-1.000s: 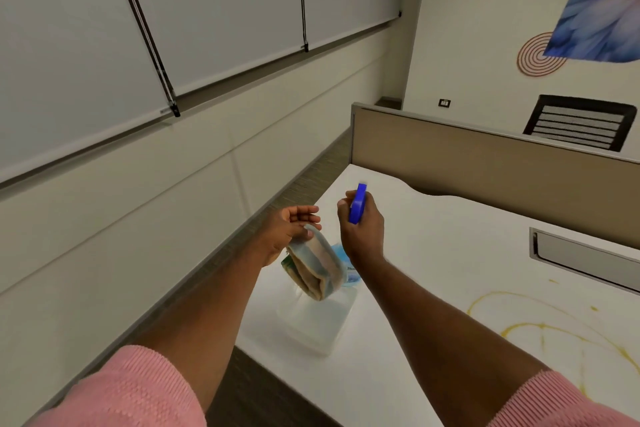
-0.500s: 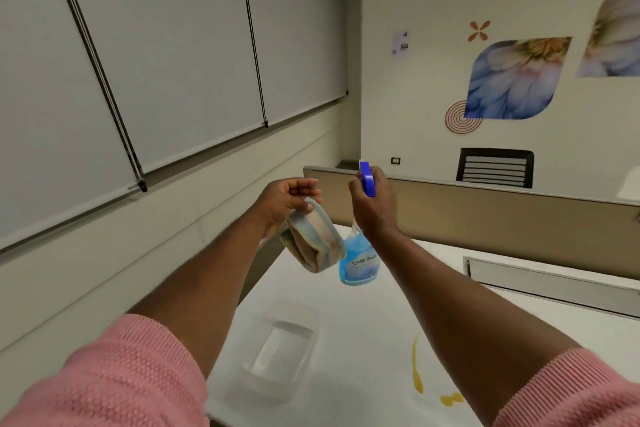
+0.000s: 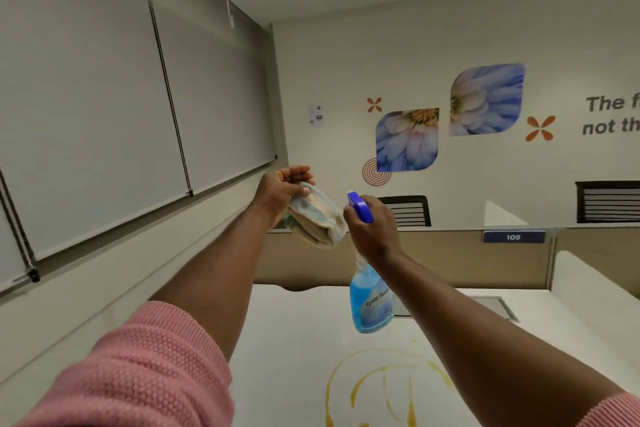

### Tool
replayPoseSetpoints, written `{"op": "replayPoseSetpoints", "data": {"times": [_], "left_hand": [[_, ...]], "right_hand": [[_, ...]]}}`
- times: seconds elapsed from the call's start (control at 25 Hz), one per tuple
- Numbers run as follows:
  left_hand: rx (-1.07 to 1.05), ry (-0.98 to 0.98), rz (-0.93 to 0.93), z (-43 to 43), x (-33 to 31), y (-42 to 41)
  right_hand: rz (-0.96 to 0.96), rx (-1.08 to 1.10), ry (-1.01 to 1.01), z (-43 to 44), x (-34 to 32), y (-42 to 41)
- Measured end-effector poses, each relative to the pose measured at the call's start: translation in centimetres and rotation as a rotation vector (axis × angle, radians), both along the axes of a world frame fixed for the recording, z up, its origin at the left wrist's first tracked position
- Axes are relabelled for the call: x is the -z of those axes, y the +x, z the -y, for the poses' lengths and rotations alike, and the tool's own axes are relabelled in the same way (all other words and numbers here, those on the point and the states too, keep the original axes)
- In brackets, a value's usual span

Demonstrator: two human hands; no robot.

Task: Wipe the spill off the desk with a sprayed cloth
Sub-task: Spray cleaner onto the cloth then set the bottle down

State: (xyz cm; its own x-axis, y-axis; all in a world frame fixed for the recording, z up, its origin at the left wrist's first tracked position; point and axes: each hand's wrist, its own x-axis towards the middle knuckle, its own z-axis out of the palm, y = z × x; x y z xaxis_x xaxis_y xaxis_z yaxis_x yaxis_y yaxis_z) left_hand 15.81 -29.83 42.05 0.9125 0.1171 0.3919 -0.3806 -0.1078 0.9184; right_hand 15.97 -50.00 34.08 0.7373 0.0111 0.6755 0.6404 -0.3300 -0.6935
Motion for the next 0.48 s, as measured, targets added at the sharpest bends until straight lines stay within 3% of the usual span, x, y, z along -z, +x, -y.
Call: {"op": "replayPoseSetpoints", "data": {"times": [0.48], "left_hand": [[0.126,0.038,0.107,13.8,-6.4,0.6]], "right_hand": [[0.118,0.039,-0.040,11.3,-4.3,-6.6]]}}
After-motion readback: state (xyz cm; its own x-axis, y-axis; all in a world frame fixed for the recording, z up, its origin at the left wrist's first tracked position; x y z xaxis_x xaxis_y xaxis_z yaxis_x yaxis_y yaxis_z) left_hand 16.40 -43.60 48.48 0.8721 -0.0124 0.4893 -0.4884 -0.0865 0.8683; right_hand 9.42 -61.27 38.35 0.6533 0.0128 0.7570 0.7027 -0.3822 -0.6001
